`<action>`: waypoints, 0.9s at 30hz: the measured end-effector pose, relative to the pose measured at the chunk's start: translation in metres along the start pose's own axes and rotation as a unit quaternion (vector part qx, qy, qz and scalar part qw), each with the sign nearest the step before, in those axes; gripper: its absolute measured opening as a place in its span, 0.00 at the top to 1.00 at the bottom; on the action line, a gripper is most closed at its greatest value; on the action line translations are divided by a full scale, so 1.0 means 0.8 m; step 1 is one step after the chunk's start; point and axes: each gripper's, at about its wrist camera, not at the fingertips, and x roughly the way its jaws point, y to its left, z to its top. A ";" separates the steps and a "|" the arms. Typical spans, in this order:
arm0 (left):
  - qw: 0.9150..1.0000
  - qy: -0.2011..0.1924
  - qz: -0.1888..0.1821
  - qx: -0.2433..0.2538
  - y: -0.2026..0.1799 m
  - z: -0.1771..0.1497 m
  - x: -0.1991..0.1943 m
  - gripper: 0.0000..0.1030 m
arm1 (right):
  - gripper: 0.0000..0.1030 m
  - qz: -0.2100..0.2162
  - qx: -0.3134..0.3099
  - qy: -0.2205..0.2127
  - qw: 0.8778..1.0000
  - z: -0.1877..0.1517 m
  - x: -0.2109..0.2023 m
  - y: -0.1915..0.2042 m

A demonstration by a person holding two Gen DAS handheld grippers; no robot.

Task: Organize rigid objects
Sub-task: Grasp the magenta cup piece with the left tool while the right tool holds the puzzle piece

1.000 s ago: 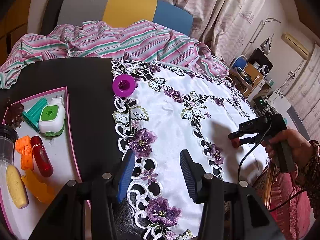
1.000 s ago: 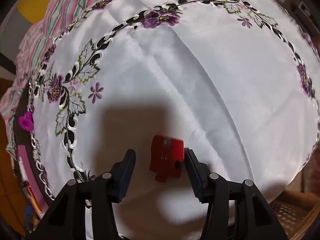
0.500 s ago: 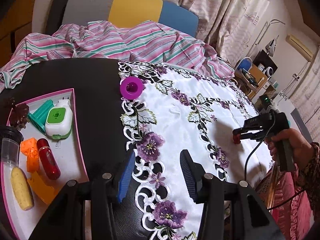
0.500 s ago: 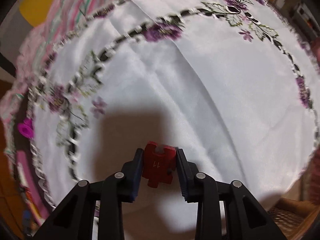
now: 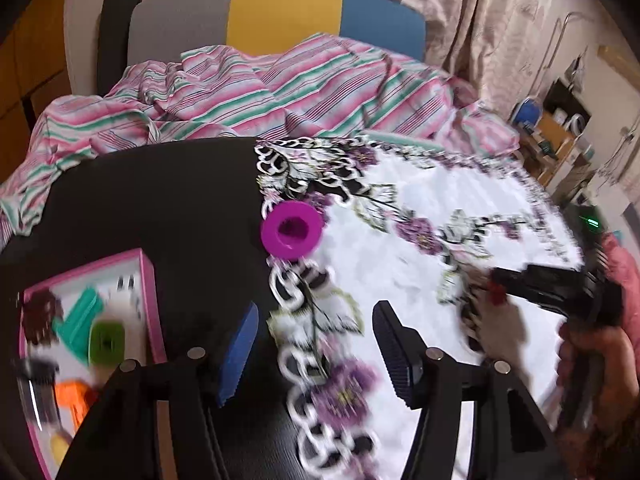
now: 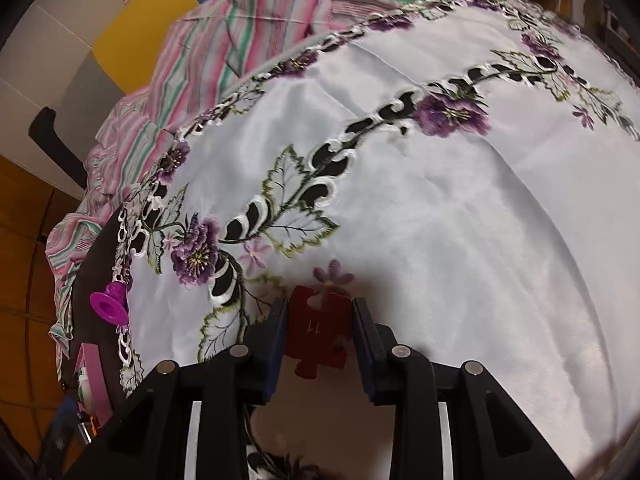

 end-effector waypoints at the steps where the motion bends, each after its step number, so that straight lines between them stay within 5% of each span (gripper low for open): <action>1: 1.000 0.006 0.004 0.004 -0.001 0.007 0.011 0.40 | 0.69 0.001 -0.008 -0.007 1.000 -0.001 0.000 0.000; 8: 0.997 0.017 0.061 0.035 -0.018 0.041 0.074 0.26 | 0.68 0.011 -0.006 -0.008 1.000 0.000 0.002 0.001; 16: 0.990 0.013 0.129 0.052 -0.015 0.065 0.127 0.25 | 0.68 0.024 -0.014 0.001 1.000 -0.004 0.004 0.008; 20: 0.993 0.018 0.114 0.031 -0.003 0.066 0.138 0.25 | 0.68 0.031 -0.009 0.003 0.999 -0.003 0.005 0.008; 23: 0.996 0.030 0.087 0.012 0.006 0.063 0.144 0.43 | 0.68 0.032 -0.008 0.004 0.999 -0.003 0.005 0.007; 27: 0.997 0.021 0.078 -0.009 0.013 0.059 0.138 0.43 | 0.68 0.035 -0.004 0.004 0.999 -0.003 0.005 0.006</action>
